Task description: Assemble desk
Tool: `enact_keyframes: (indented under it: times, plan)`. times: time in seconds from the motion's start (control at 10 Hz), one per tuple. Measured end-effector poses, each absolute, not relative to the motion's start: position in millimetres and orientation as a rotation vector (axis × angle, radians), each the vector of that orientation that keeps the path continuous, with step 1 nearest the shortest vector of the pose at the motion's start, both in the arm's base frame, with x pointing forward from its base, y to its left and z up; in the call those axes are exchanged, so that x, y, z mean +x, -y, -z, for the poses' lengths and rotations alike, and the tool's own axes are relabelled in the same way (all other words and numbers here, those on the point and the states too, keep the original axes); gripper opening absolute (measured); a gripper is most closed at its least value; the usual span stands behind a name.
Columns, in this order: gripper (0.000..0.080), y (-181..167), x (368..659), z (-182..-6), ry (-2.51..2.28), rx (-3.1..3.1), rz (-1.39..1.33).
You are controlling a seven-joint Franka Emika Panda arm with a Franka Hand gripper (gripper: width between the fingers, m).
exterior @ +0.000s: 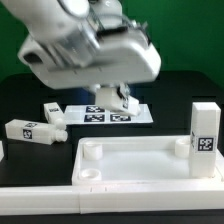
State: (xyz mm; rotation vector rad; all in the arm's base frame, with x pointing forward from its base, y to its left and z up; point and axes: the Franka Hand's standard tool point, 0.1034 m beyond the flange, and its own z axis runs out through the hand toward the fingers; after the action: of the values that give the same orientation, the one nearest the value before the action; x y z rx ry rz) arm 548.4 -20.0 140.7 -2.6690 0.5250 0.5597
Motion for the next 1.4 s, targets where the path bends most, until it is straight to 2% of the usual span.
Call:
enact_keyframes:
  times: [0.1, 0.5, 0.7, 0.8, 1.1, 1.4]
  plan:
    - [0.0284, 20, 562, -146.8, -0.501, -2.709, -0.457]
    - [0.0284, 32, 572, -132.7, -0.542, -2.837, -0.084]
    - [0.0284, 34, 606, -151.2, -0.447, -2.902, 0.102]
    - [0.0284, 34, 622, -157.6, -0.331, -2.970, 0.286]
    - [0.0284, 41, 624, -153.3, -0.361, -2.983, 0.637]
    - [0.0284, 49, 624, -145.3, -0.320, -3.006, 0.676]
